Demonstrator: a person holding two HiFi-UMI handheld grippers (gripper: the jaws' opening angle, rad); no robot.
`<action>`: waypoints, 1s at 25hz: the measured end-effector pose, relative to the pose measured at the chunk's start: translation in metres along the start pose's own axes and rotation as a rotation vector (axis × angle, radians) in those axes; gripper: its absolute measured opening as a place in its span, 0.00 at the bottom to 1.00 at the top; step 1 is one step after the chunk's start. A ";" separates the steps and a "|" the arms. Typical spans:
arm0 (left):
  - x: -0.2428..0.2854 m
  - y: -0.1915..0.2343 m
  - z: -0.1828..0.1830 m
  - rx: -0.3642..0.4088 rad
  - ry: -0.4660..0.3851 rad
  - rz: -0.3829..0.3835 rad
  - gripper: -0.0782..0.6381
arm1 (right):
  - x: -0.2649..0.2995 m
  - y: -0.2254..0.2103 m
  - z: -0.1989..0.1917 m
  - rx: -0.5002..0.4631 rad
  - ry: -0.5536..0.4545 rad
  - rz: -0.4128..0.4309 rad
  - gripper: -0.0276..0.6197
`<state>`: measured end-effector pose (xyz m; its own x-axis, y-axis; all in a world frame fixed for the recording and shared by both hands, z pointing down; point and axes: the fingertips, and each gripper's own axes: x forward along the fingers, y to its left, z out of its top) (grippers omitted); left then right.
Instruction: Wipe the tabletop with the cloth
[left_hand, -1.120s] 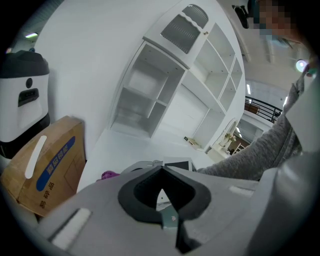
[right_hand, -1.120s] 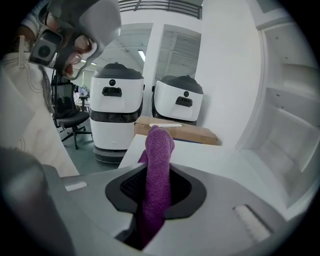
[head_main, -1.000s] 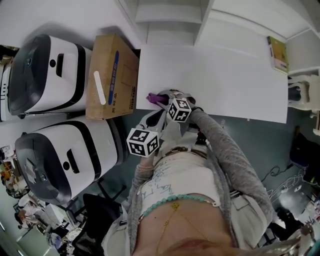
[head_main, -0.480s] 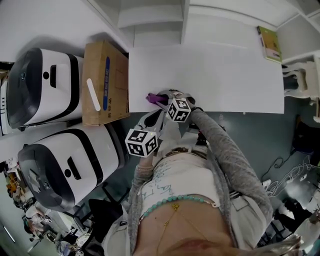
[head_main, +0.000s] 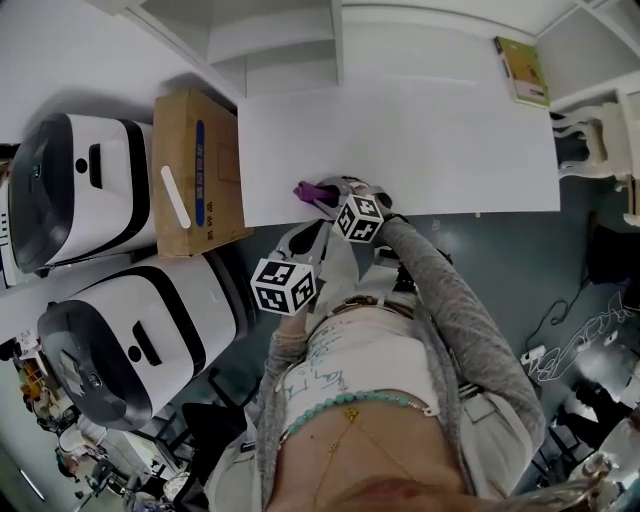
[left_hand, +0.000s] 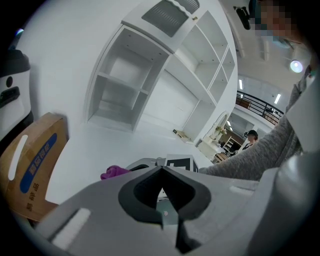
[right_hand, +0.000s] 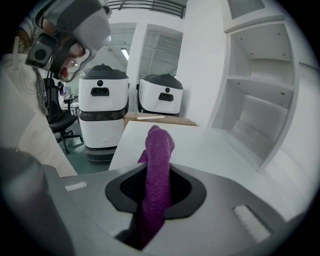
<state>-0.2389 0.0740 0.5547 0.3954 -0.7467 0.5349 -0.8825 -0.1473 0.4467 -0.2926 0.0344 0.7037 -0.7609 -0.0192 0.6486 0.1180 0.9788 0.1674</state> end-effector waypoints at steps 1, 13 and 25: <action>0.001 -0.002 -0.001 0.002 0.002 -0.003 0.11 | -0.003 -0.001 -0.002 0.007 0.002 -0.004 0.18; 0.027 -0.032 0.002 0.024 0.030 -0.066 0.11 | -0.036 -0.014 -0.038 0.080 0.027 -0.060 0.18; 0.055 -0.062 0.003 0.079 0.076 -0.142 0.11 | -0.075 -0.028 -0.077 0.170 0.053 -0.145 0.18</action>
<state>-0.1631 0.0401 0.5548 0.5329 -0.6641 0.5244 -0.8325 -0.3006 0.4653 -0.1902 -0.0075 0.7076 -0.7267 -0.1683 0.6661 -0.1026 0.9852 0.1371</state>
